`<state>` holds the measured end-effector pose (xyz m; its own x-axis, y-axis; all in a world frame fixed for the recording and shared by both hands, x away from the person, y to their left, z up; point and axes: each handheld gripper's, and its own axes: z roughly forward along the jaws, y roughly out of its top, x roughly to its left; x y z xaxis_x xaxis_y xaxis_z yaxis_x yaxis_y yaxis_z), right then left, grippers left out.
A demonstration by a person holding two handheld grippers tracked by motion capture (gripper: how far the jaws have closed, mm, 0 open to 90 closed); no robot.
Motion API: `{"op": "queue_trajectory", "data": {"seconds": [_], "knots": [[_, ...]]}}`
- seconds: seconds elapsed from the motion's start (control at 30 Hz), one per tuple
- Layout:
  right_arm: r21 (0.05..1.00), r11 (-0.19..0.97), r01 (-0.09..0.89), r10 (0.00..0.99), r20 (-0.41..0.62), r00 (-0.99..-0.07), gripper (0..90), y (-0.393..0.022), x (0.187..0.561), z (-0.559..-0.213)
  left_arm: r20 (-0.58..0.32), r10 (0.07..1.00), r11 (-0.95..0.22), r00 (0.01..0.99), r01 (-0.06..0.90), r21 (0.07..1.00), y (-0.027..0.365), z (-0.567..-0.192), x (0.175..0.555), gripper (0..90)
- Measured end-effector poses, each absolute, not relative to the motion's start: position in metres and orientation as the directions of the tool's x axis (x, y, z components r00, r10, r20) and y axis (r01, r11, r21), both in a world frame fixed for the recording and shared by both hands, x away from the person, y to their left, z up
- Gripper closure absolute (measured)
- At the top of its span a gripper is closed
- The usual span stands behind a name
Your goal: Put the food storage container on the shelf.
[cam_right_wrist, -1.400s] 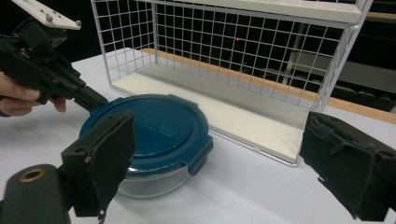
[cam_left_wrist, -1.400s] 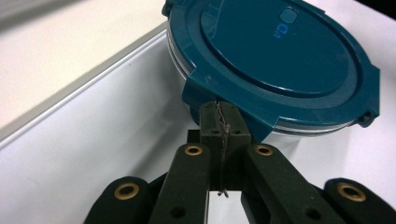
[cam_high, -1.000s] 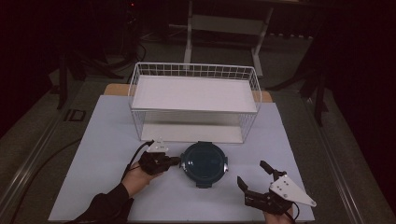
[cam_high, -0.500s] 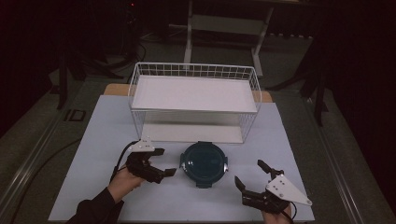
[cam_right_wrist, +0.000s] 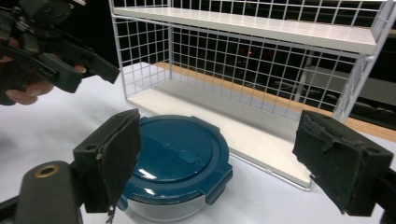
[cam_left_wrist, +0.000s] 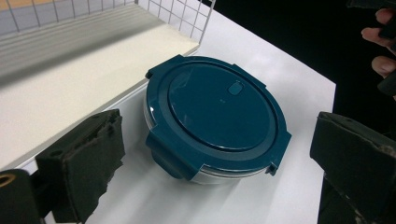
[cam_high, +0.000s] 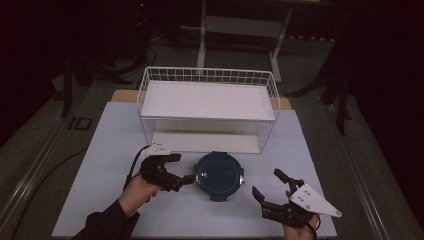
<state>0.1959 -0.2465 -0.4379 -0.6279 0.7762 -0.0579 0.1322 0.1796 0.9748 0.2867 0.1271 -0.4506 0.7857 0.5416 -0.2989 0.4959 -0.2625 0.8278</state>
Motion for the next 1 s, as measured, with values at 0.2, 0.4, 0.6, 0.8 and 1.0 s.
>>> {"op": "queue_trajectory", "data": {"seconds": [0.2, 0.4, 0.6, 0.8, 1.0], "knots": [[0.976, 0.202, 0.079, 0.779, -0.112, -0.617, 12.9, -0.242, 0.201, -0.434, -0.362, 0.536, -0.224, 0.763, 0.542, 0.810, 0.126, -0.452, 0.298, 2.9], [0.975, 0.203, 0.087, 0.770, -0.104, -0.630, 11.4, -0.239, 0.205, -0.427, -0.442, 0.557, -0.194, 0.703, 0.627, 0.754, 0.122, -0.465, 0.316, 3.5], [0.969, 0.217, 0.113, 0.775, -0.101, -0.624, 10.6, -0.235, 0.204, -0.428, -0.509, 0.597, -0.174, 0.621, 0.719, 0.673, 0.120, -0.481, 0.331, 4.0], [0.967, 0.220, 0.130, 0.768, -0.090, -0.635, 10.7, -0.232, 0.203, -0.429, -0.599, 0.590, -0.160, 0.541, 0.805, 0.571, 0.118, -0.491, 0.338, 4.1], [0.960, 0.232, 0.154, 0.761, -0.081, -0.644, 10.7, -0.229, 0.204, -0.431, -0.668, 0.580, -0.138, 0.467, 0.864, 0.484, 0.120, -0.500, 0.341, 11.2]]}}
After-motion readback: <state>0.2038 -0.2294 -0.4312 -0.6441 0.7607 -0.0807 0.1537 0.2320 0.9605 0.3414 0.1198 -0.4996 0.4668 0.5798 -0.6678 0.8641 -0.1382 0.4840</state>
